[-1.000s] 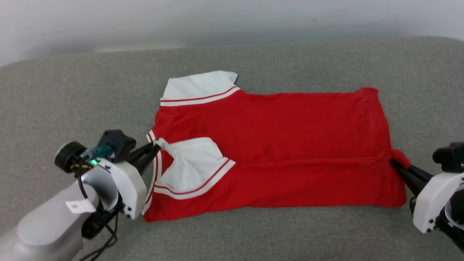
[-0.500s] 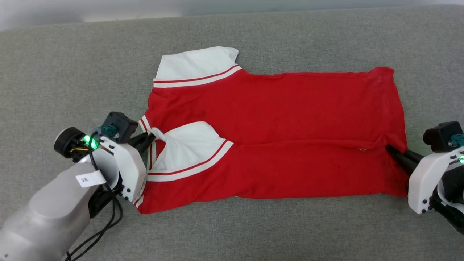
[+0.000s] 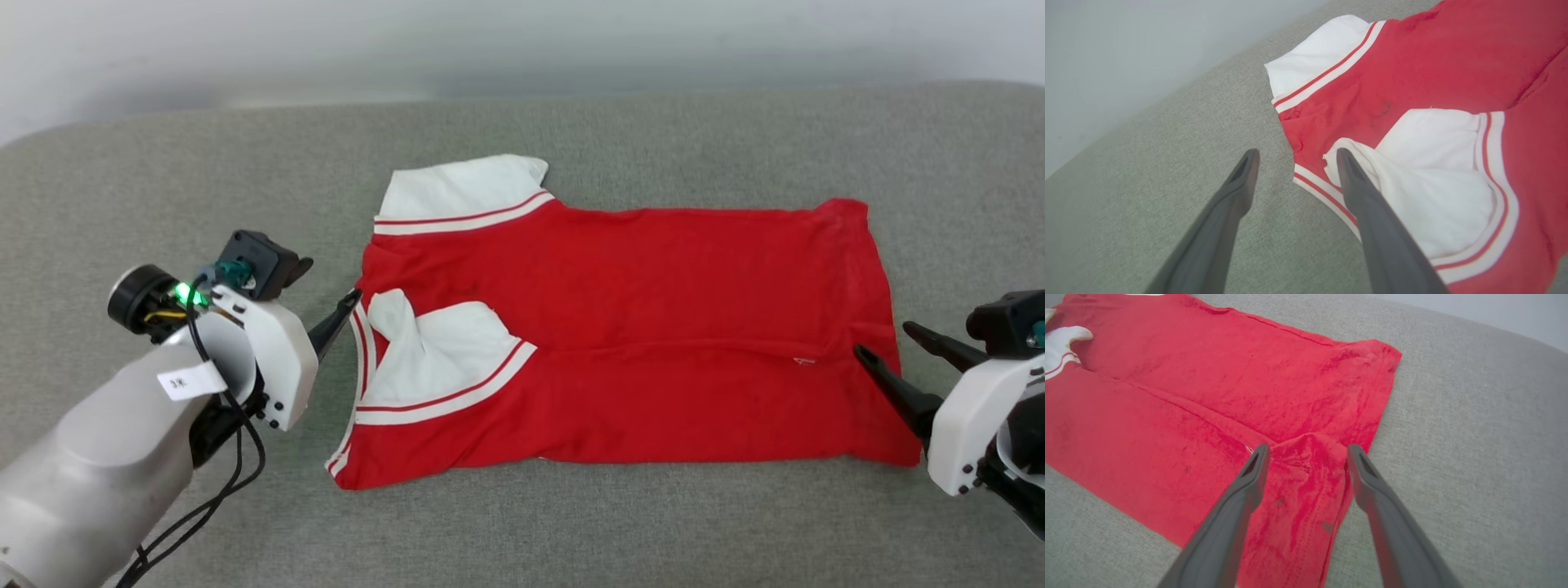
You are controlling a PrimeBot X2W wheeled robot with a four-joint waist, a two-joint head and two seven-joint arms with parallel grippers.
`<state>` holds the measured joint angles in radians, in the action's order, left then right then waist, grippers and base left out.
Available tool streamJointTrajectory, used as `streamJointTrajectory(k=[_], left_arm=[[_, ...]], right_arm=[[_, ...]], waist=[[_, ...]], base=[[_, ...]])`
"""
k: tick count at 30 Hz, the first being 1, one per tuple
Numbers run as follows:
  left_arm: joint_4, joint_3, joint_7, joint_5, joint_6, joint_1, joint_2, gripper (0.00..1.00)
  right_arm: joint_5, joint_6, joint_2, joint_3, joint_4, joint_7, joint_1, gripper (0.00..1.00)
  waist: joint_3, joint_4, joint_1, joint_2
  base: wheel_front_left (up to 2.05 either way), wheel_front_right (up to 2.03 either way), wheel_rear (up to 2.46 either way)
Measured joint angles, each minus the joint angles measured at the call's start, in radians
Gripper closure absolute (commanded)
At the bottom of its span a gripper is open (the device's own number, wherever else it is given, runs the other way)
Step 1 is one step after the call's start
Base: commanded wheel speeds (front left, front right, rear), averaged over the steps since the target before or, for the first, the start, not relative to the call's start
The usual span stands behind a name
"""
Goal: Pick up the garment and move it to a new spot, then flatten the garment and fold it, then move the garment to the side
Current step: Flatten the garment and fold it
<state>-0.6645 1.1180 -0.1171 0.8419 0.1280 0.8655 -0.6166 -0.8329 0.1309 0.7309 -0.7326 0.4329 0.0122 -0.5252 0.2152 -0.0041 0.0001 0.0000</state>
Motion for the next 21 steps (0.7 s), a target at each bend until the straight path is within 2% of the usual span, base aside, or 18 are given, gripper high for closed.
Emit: streamJointTrajectory(k=[6, 15, 21], left_arm=[[0.102, 0.029, 0.116, 0.030, 0.000, 0.050, -0.061, 0.00], [0.270, 0.072, 0.531, 0.251, 0.001, 0.087, -0.119, 0.00], [0.335, 0.091, 0.715, 0.338, -0.025, 0.095, -0.128, 0.00]], right_arm=[[-0.004, 0.000, 0.032, 0.014, -0.030, -0.021, 0.037, 0.00], [-0.001, 0.000, 0.031, 0.046, -0.054, -0.002, 0.062, 0.00], [0.005, 0.000, 0.012, 0.055, -0.078, 0.037, 0.080, 0.00]], waist=[[-0.073, 0.017, -0.0001, 0.0000], [-0.129, 0.027, -0.0002, 0.0000], [-0.127, 0.013, -0.0002, 0.0000]], base=[[0.00, 0.00, 0.00], [0.00, 0.00, 0.00], [0.00, 0.00, 0.00]])
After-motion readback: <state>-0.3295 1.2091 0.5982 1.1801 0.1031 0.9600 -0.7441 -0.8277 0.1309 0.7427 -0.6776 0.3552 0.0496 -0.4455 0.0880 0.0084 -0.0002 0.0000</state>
